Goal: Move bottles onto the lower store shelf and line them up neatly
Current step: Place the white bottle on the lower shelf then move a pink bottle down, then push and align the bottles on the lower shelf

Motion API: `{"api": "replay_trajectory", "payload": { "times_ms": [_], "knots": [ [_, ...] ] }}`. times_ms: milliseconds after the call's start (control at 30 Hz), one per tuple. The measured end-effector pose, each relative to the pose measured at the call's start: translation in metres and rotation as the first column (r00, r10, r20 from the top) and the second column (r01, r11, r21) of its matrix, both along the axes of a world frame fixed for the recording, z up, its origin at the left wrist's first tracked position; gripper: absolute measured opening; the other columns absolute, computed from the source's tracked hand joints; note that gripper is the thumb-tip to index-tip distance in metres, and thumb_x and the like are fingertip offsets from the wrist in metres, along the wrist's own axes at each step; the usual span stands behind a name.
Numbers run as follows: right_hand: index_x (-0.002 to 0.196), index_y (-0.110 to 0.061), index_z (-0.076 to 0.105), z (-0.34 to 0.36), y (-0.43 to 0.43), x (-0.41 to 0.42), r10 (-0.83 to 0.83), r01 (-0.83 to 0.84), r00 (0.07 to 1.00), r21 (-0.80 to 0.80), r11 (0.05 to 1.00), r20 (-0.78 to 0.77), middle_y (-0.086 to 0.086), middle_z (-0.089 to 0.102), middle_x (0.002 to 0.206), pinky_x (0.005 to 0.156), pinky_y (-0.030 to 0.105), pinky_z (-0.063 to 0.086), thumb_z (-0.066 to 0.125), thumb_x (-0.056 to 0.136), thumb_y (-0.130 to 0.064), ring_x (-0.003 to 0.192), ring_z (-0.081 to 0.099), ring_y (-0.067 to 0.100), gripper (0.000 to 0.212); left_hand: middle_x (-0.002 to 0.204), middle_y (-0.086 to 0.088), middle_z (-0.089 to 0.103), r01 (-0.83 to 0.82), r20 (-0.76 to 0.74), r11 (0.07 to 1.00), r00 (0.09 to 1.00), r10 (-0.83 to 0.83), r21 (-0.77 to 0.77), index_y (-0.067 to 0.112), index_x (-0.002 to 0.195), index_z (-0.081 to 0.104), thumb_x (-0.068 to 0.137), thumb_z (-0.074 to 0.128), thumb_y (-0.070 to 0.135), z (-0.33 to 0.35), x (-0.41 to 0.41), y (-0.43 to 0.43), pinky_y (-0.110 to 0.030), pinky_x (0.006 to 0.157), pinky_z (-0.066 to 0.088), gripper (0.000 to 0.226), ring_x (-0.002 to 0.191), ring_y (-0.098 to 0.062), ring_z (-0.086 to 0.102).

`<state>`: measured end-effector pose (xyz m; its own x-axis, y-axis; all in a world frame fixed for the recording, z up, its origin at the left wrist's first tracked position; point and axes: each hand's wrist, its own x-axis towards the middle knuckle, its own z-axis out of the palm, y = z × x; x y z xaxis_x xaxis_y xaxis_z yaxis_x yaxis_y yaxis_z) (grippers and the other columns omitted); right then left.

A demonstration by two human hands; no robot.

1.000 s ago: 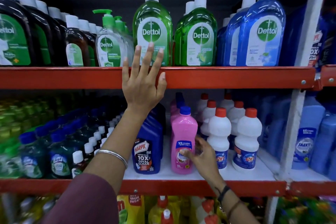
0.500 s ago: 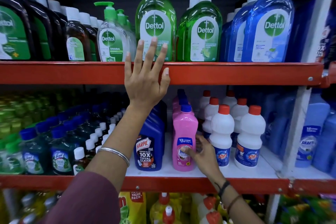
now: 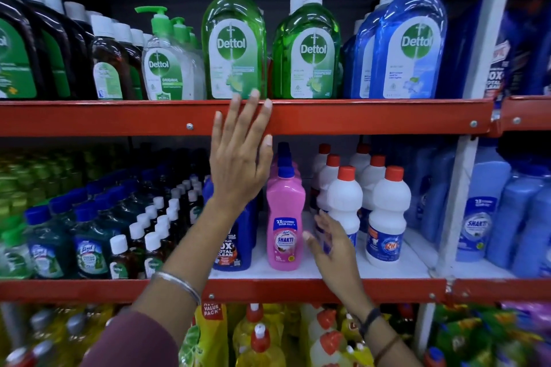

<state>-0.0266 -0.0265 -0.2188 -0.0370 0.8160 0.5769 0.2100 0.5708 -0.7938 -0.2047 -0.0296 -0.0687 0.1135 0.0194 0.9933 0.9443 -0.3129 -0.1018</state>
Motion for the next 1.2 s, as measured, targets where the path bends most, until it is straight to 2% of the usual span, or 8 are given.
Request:
{"api": "replay_trajectory", "payload": {
  "times_ms": [200,333,400,500,600,800,1067,1200],
  "knots": [
    [0.124,-0.021,0.057,0.01,-0.019,0.065,-0.061,0.102,0.962,0.141,0.985,-0.267,-0.012,0.061,0.125,0.091,0.012,0.044,0.048,0.093,-0.03,0.116,0.055,0.0,0.034,0.146,-0.01,0.046,0.358,-0.088,0.911,0.92,-0.382,-0.205,0.009,0.136,0.051,0.097,0.039,0.017,-0.065,0.084,-0.011,-0.045,0.113,0.032,0.041,0.141,-0.025,0.036],
    [0.12,-0.031,0.057,0.007,-0.014,0.11,-0.167,0.212,0.908,0.077,0.974,-0.384,0.001,0.062,0.126,0.096,0.025,0.046,0.049,0.091,-0.039,0.118,0.057,0.012,0.031,0.148,0.002,0.043,0.535,0.145,0.733,0.837,-0.528,-0.42,0.013,0.138,0.049,0.098,0.038,0.023,-0.104,0.139,-0.011,-0.025,0.114,0.03,0.043,0.139,-0.009,0.036],
    [0.12,-0.029,0.057,0.003,-0.006,0.128,-0.179,0.203,0.901,0.02,0.979,-0.394,0.002,0.061,0.128,0.101,0.038,0.044,0.048,0.09,-0.045,0.12,0.055,0.017,0.035,0.148,0.008,0.042,0.655,0.345,0.573,0.752,-0.562,-0.493,0.018,0.14,0.047,0.101,0.037,0.026,-0.123,0.163,-0.008,-0.026,0.116,0.029,0.041,0.138,-0.002,0.034],
    [0.126,-0.025,0.054,-0.005,0.009,0.146,-0.151,0.141,0.911,-0.056,0.988,-0.384,0.004,0.057,0.135,0.109,0.043,0.039,0.042,0.089,-0.05,0.126,0.051,0.018,0.046,0.148,0.018,0.037,0.795,0.6,0.369,0.605,-0.523,-0.481,0.03,0.14,0.041,0.103,0.035,0.029,-0.148,0.195,-0.006,-0.031,0.119,0.027,0.038,0.139,0.002,0.031],
    [0.138,-0.023,0.043,-0.013,0.025,0.157,-0.092,0.044,0.948,-0.16,0.986,-0.306,0.003,0.044,0.147,0.114,0.042,0.032,0.032,0.086,-0.057,0.136,0.04,0.018,0.063,0.152,0.009,0.035,0.897,0.804,0.241,0.439,-0.402,-0.37,0.024,0.144,0.035,0.102,0.027,0.037,-0.157,0.219,-0.003,-0.038,0.12,0.026,0.045,0.141,-0.006,0.031],
    [0.144,-0.023,0.035,-0.02,0.043,0.167,0.01,-0.104,0.96,-0.32,0.942,-0.281,0.005,0.04,0.15,0.102,0.035,0.037,0.026,0.078,-0.068,0.127,0.043,0.014,0.08,0.148,0.006,0.039,0.966,0.963,0.206,0.196,-0.183,-0.157,0.035,0.137,0.035,0.106,0.016,0.033,-0.151,0.232,0.014,-0.043,0.114,0.035,0.037,0.137,-0.016,0.04],
    [0.127,-0.036,0.049,-0.021,0.043,0.168,0.009,-0.113,0.938,-0.281,0.953,-0.345,-0.003,0.053,0.13,0.094,0.032,0.043,0.027,0.079,-0.07,0.103,0.056,0.002,0.063,0.152,0.001,0.039,0.929,0.934,0.198,0.338,-0.115,-0.312,0.055,0.123,0.031,0.103,0.009,0.044,-0.149,0.23,0.018,-0.049,0.114,0.033,0.032,0.139,-0.022,0.038],
    [0.122,-0.04,0.05,-0.02,0.042,0.167,-0.015,-0.095,0.936,-0.291,0.952,-0.352,-0.002,0.054,0.128,0.095,0.034,0.044,0.027,0.079,-0.07,0.109,0.055,0.012,0.057,0.153,0.001,0.037,0.927,0.931,0.193,0.347,-0.112,-0.322,0.055,0.127,0.03,0.101,0.009,0.047,-0.15,0.229,0.019,-0.049,0.115,0.032,0.034,0.14,-0.023,0.036]
  ]
}}
